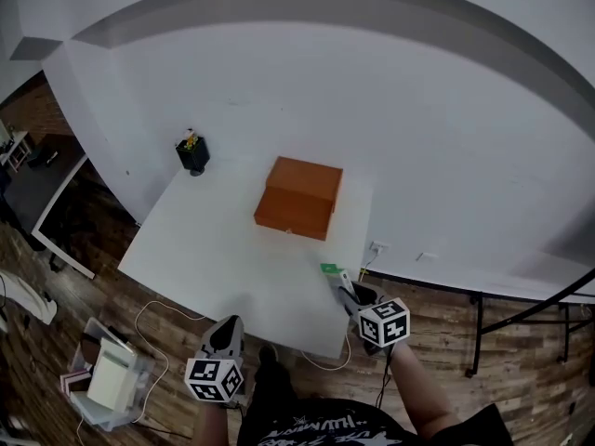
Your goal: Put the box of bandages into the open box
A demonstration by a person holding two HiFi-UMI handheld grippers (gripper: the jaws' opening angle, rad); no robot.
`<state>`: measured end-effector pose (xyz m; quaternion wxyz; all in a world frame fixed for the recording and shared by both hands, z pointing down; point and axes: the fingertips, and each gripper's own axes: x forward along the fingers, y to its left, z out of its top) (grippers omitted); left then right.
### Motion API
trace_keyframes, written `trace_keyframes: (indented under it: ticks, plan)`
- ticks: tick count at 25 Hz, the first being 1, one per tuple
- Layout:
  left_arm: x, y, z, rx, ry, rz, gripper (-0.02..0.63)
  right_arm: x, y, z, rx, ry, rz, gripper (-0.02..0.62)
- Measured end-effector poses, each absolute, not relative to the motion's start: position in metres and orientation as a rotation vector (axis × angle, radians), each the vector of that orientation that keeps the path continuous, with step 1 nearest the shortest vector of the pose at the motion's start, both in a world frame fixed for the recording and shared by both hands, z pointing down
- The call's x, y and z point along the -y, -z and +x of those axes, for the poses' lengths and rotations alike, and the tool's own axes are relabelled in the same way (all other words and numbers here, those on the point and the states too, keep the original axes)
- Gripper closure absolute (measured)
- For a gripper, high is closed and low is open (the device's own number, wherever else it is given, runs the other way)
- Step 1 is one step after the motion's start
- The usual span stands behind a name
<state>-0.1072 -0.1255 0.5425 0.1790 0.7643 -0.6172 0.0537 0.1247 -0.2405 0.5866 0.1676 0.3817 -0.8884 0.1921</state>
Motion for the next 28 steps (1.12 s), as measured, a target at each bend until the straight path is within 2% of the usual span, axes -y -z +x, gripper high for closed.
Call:
trace_keyframes:
  ticks: [16,28]
  plan:
    - [0.287,-0.537,-0.201,1.558,-0.133,2.262,0.584,0.395,-0.557,0.041,2.408,-0.452,1.239,0.482]
    - [0.379,-0.555,-0.244,1.442,-0.116,2.276,0.584,0.479,-0.576,-0.011,2.299,-0.364,1.229,0.482]
